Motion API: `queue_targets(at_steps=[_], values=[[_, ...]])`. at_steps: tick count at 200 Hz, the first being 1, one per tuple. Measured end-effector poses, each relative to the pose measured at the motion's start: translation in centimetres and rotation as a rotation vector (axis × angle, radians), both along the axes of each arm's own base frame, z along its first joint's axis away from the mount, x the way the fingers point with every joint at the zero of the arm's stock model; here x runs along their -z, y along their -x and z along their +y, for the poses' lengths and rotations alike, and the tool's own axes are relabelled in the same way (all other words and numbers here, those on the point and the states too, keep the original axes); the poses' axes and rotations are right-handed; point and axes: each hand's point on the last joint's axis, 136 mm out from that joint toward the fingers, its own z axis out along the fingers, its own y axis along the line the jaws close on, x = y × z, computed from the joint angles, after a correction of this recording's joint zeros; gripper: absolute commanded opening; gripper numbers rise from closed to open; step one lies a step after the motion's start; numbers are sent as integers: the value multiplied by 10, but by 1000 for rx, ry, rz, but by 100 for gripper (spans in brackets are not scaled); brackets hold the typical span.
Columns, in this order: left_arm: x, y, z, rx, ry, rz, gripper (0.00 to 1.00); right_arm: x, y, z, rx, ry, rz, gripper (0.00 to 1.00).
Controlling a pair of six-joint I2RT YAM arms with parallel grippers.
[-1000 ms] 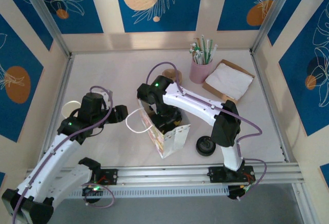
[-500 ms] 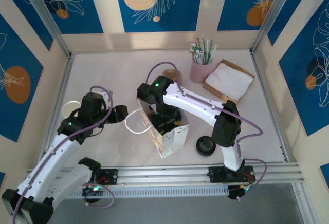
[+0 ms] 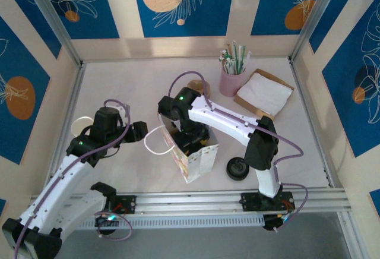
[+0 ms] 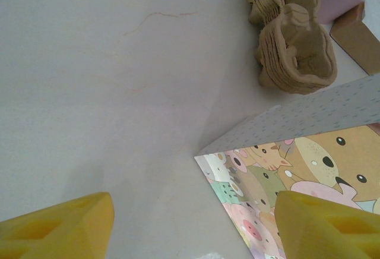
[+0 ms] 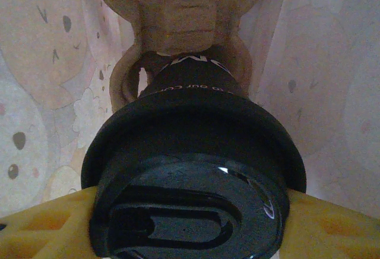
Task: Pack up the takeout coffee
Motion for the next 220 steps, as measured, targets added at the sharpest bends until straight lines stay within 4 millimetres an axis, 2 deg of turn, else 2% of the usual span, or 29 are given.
queue_targets(at_steps=[220], values=[[1, -1, -1, 3, 0, 7, 71, -2, 0, 6, -12, -26, -22, 63]])
